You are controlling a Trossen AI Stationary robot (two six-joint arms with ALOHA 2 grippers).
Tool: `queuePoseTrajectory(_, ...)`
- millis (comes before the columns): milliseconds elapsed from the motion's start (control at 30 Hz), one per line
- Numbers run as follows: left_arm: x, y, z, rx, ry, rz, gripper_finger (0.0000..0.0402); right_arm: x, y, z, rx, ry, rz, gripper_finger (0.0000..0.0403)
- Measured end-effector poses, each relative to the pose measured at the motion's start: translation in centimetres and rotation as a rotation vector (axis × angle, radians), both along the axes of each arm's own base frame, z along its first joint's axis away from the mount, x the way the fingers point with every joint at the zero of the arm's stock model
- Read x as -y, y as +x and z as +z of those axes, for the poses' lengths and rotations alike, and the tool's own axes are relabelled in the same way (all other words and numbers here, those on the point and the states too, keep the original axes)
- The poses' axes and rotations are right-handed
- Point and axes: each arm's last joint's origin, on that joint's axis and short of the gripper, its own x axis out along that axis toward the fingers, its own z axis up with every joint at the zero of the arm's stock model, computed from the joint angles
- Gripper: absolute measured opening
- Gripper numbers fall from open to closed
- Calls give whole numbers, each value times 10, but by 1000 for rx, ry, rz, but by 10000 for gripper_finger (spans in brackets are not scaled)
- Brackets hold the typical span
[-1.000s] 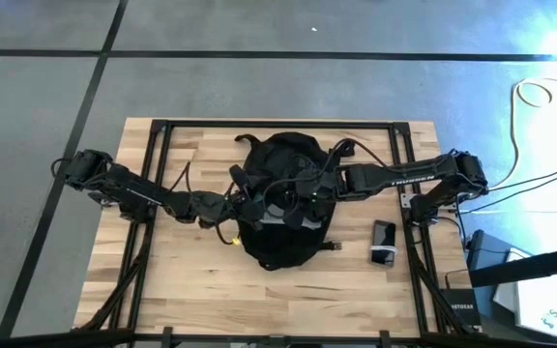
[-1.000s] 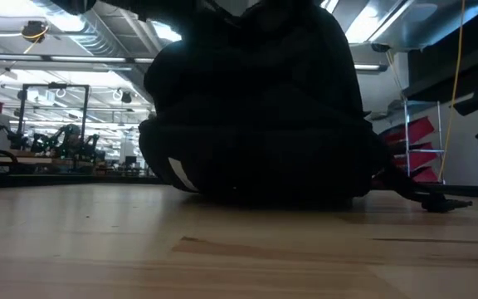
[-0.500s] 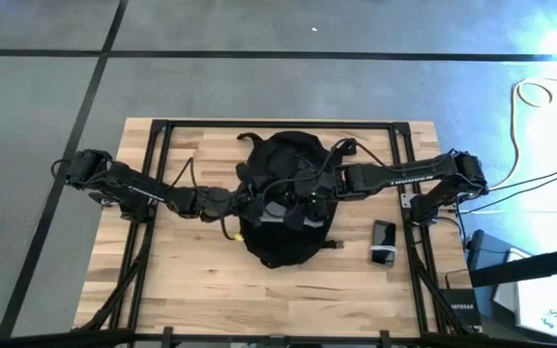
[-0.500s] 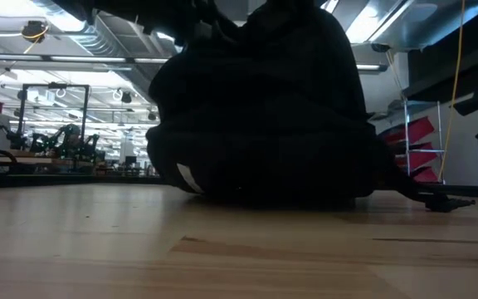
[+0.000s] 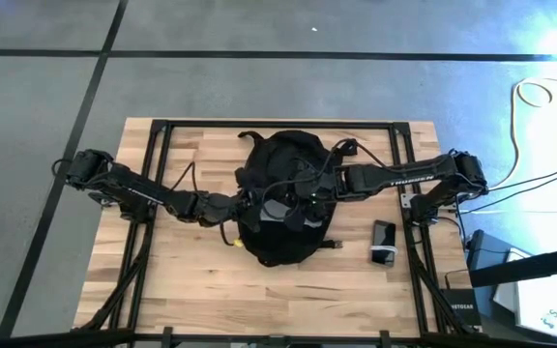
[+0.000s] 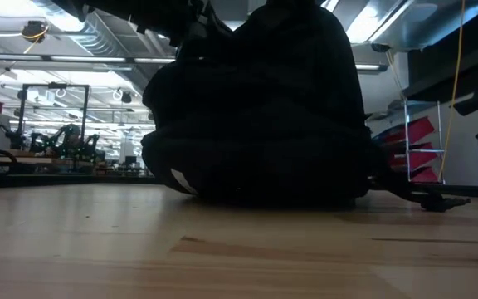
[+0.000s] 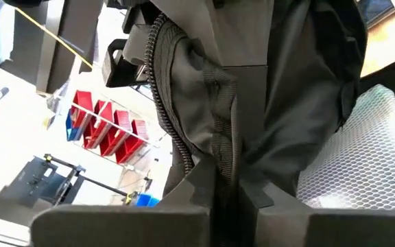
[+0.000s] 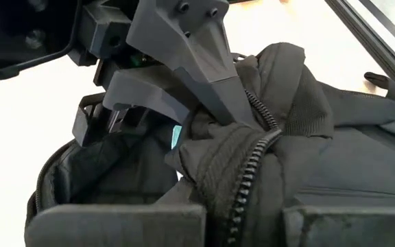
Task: Unpack backpack
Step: Put the black cellphone into the black backpack
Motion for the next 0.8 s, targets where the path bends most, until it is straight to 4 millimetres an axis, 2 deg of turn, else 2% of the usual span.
queuePoseTrajectory(300,1,0,3,55,-64,3,1,3,-28,17,-67,-14,17,2)
queuePoseTrajectory(400,2,0,2,59,-82,7,1,3,-33,21,-70,1,38,21)
queuePoseTrajectory(533,2,-2,-2,38,-77,35,1,3,-36,19,-98,1,46,85)
queuePoseTrajectory(700,0,-2,-4,23,-77,50,1,0,-35,18,-106,49,102,206)
queuePoseTrajectory(800,0,-3,-6,12,-92,58,1,0,-43,25,-105,83,138,275)
